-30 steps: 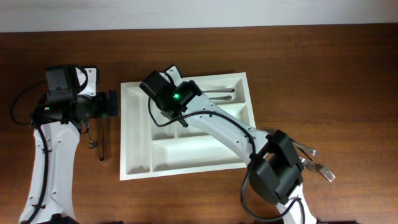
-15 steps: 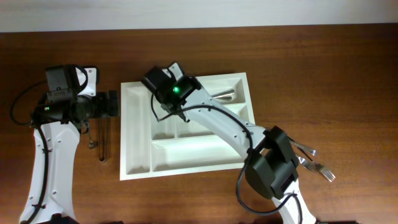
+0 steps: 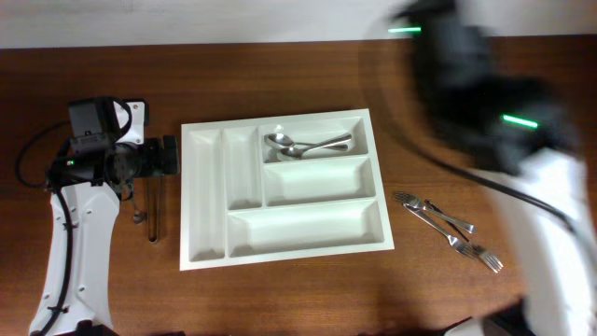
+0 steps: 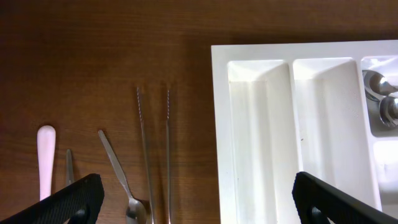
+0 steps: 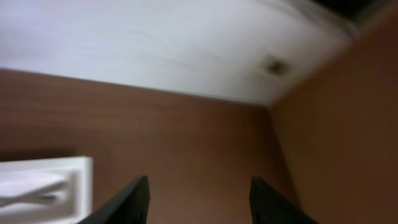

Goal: Pack container
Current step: 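Lift the right arm away and move over the forks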

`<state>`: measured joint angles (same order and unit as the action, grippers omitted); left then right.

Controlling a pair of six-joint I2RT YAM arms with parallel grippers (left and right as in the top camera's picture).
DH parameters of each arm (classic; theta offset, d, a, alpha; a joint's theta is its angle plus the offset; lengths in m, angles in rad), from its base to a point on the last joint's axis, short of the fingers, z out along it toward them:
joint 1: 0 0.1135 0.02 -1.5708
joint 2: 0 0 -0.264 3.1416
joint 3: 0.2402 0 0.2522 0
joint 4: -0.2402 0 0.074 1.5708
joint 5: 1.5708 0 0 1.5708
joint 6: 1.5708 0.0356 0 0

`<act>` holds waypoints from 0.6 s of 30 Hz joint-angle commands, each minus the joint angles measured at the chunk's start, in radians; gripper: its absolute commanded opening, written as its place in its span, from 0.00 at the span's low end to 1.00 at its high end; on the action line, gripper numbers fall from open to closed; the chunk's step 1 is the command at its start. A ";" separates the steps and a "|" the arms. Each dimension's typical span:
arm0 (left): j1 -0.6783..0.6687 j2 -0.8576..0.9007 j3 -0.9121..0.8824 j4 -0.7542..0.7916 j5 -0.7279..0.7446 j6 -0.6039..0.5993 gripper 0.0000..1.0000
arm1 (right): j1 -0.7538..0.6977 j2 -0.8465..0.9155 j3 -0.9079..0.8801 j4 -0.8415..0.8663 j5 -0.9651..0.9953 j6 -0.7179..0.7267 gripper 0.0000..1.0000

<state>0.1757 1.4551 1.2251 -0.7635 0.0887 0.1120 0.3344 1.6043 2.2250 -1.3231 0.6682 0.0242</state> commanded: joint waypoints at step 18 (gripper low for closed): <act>0.004 0.005 0.022 -0.001 -0.007 0.016 0.99 | -0.412 0.113 -0.890 0.283 -0.649 -0.453 0.56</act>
<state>0.1757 1.4551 1.2251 -0.7635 0.0883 0.1120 -0.0940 1.7119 1.3697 -1.0676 0.0937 -0.2226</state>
